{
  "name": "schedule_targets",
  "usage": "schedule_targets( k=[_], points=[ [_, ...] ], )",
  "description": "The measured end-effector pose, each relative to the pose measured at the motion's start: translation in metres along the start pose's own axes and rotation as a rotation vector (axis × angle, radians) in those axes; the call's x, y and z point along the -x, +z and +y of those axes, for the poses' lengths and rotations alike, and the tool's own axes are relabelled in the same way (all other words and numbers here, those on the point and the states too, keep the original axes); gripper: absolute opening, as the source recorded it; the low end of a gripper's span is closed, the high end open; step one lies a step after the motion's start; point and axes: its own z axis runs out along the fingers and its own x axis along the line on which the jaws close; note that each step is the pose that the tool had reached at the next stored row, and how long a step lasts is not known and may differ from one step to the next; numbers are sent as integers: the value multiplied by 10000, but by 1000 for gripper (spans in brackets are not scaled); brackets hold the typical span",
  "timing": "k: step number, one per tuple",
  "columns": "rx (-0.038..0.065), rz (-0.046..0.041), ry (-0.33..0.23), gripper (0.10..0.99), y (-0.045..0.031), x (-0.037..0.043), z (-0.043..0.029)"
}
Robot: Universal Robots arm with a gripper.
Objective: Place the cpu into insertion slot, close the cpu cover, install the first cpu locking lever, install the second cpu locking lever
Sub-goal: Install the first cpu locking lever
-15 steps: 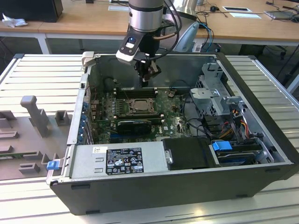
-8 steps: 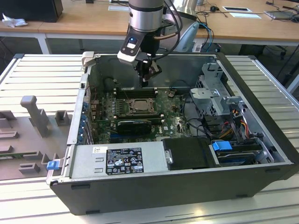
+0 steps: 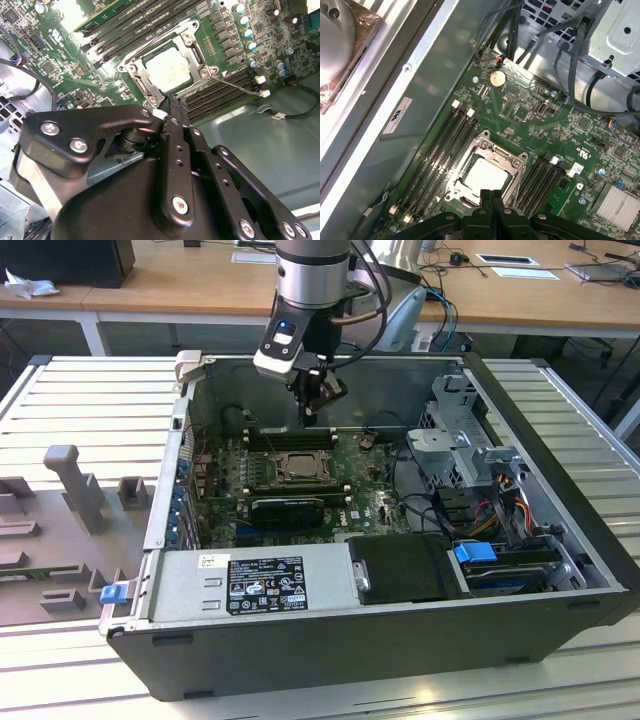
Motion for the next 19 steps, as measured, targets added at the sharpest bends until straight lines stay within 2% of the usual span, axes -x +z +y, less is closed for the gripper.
schedule_targets(
  k=[17,19],
  points=[
    [-1,27,-830,106,0,0,0],
    [-2,37,-1128,106,0,0,0]
  ],
)
